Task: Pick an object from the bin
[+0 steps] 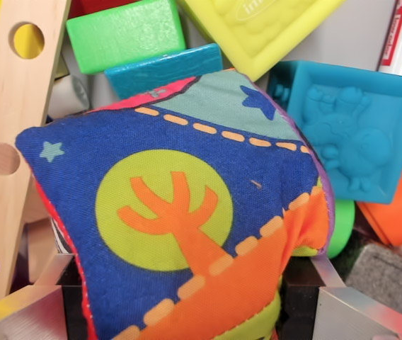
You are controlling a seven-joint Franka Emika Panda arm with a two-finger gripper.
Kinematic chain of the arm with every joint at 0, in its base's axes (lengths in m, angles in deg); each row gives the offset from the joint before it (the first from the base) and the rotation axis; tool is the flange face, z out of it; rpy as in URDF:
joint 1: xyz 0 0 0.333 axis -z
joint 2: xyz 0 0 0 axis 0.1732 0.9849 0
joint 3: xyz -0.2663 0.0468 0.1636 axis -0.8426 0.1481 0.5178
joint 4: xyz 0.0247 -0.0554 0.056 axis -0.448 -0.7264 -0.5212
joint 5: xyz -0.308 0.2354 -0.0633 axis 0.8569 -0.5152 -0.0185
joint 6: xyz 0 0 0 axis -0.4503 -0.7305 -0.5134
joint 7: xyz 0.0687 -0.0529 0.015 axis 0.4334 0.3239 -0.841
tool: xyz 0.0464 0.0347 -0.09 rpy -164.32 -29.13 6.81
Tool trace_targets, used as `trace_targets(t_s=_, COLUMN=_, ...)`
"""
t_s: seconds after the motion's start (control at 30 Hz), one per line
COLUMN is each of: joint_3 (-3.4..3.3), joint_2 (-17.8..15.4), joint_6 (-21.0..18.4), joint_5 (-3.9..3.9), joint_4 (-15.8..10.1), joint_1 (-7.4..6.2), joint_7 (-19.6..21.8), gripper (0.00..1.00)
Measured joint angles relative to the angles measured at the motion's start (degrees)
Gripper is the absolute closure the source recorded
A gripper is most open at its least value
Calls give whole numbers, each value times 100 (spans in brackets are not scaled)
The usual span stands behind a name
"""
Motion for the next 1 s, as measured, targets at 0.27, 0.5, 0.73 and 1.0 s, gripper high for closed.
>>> trace_targets(t_s=0.27, joint_3=12, joint_2=-300, joint_6=-299, joint_5=-51, joint_4=-3, joint_1=2, joint_7=-27, gripper=100)
trace_targets(t_s=0.5, joint_3=17, joint_2=-589, joint_6=-590, joint_5=-104, joint_4=9, joint_1=2, joint_7=-55, gripper=100)
trace_targets(t_s=0.73, joint_3=19, joint_2=-876, joint_6=-934, joint_5=-150, joint_4=70, joint_1=2, joint_7=-89, gripper=100)
trace_targets(t_s=1.0, joint_3=20, joint_2=-1198, joint_6=-1369, joint_5=-195, joint_4=190, joint_1=2, joint_7=-123, gripper=100)
